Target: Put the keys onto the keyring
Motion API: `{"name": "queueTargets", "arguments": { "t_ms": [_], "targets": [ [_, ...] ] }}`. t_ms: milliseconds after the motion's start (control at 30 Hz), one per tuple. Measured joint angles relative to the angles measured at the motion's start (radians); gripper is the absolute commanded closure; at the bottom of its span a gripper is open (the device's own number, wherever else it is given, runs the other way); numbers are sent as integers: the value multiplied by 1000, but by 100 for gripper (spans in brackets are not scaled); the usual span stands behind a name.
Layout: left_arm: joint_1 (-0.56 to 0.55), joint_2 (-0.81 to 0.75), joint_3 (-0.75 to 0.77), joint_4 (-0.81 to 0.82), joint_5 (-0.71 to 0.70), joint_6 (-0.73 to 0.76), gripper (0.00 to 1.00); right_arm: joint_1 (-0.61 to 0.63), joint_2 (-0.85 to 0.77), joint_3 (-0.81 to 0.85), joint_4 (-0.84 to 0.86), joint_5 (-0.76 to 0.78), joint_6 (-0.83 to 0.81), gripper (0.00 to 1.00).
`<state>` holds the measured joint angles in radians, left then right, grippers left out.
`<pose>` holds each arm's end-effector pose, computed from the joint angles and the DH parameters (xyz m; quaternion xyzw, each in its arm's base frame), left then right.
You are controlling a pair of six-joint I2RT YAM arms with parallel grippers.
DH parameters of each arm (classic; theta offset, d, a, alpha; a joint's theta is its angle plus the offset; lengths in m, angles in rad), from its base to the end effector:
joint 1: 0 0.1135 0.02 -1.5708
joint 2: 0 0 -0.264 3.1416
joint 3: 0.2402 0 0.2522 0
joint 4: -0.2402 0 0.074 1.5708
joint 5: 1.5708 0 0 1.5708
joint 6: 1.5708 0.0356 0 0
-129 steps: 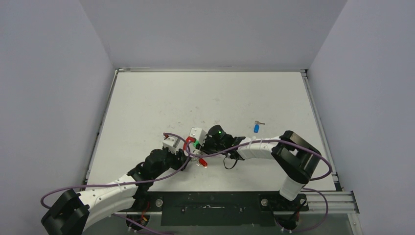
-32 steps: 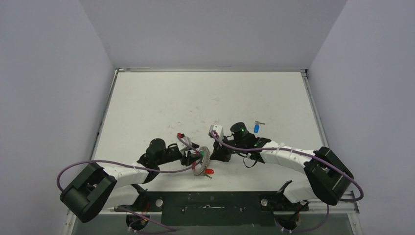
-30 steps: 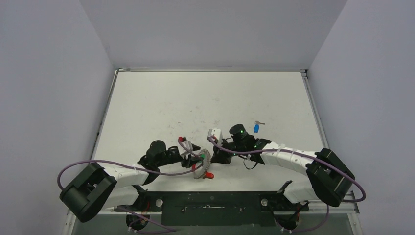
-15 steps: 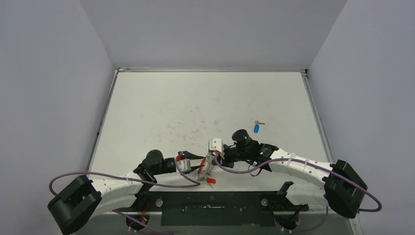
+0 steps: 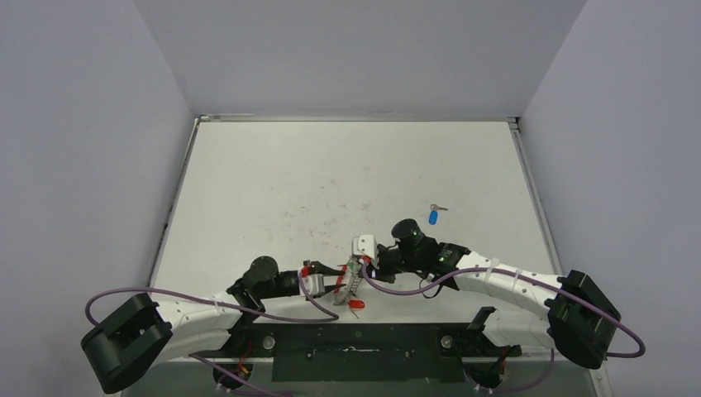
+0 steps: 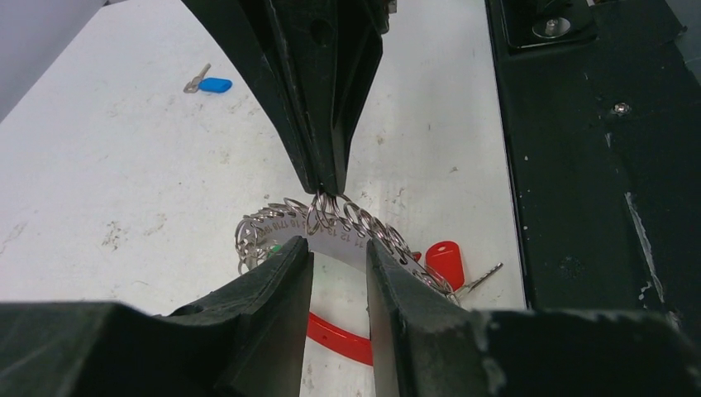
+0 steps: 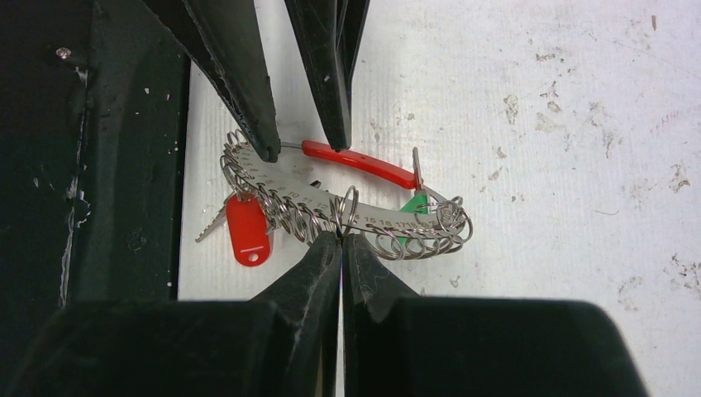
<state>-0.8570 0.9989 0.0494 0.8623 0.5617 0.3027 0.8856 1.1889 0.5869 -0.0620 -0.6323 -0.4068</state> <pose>0.0984 -0.1426 0.1622 0.5448 0.4900 -0.3742 0.5685 0.1346 0.1979 0.2059 -0.6232 0.6001 0.3702 0.3382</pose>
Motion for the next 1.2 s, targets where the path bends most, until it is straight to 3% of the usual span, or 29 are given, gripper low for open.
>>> {"name": "queueTargets", "arguments": {
  "t_ms": [733, 1067, 1200],
  "targets": [
    [-38, 255, 64, 168, 1, -14, 75, 18, -53, -60, 24, 0, -85, 100],
    [-48, 260, 67, 188, -8, -14, 68, 26, -74, -73, 31, 18, -111, 100],
    [-51, 168, 66, 126, -49, -45, 64, 39, -91, -80, 42, 65, -106, 100]
  ]
}}
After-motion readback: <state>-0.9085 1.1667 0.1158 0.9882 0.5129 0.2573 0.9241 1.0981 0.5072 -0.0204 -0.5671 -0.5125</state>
